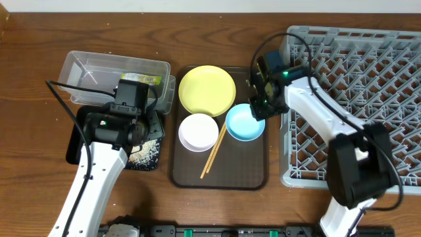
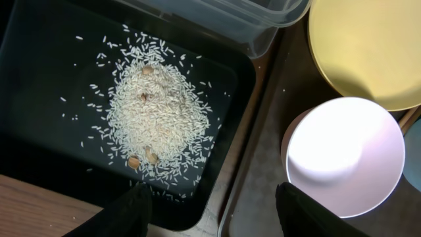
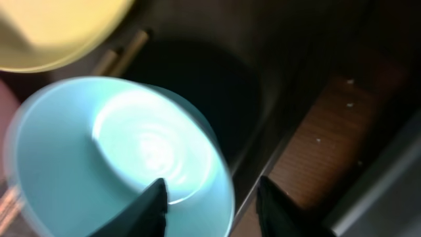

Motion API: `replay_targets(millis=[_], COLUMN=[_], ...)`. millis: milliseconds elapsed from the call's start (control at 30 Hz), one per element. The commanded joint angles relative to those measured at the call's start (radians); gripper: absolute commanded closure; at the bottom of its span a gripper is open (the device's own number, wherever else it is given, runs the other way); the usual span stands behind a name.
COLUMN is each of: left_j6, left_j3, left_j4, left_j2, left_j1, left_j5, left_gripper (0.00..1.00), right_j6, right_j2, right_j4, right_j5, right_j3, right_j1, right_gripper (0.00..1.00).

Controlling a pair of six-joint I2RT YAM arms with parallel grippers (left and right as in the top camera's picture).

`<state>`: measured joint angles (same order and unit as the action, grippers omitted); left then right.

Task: Sort waste into correct bins and load items into the dishwasher rack
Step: 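Reach the right gripper to the light-blue bowl and grasp its rim, then carry the light-blue bowl into the back of the dish rack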

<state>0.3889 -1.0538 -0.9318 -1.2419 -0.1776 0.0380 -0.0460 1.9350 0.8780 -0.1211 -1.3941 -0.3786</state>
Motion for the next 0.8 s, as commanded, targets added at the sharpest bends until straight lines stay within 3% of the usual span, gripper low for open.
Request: replay_targets(millis=[0, 233, 667, 767], left_j6=[0.006, 0.006, 0.006, 0.006], left_j3=[0.004, 0.004, 0.004, 0.004], left_j4=[-0.003, -0.003, -0.003, -0.003], left_j2=[-0.006, -0.006, -0.006, -0.006], left_j1=[0.005, 0.005, 0.005, 0.005], left_j5=[0.026, 0.026, 0.026, 0.026], left_gripper=[0.36, 0.36, 0.36, 0.36], right_j6=[-0.029, -0.048, -0.035, -0.038], right_j2=[0.032, 0.053, -0.121, -0.192], right_j4=[0.0, 0.004, 0.059, 0.022], right_j5=[0.028, 0.072, 0.075, 0.157], right_j3=[-0.005, -0.006, -0.158, -0.192], right_j1=[-0.002, -0.001, 0.063, 0.081], right_gripper=[0.66, 0.99, 0.99, 0.99])
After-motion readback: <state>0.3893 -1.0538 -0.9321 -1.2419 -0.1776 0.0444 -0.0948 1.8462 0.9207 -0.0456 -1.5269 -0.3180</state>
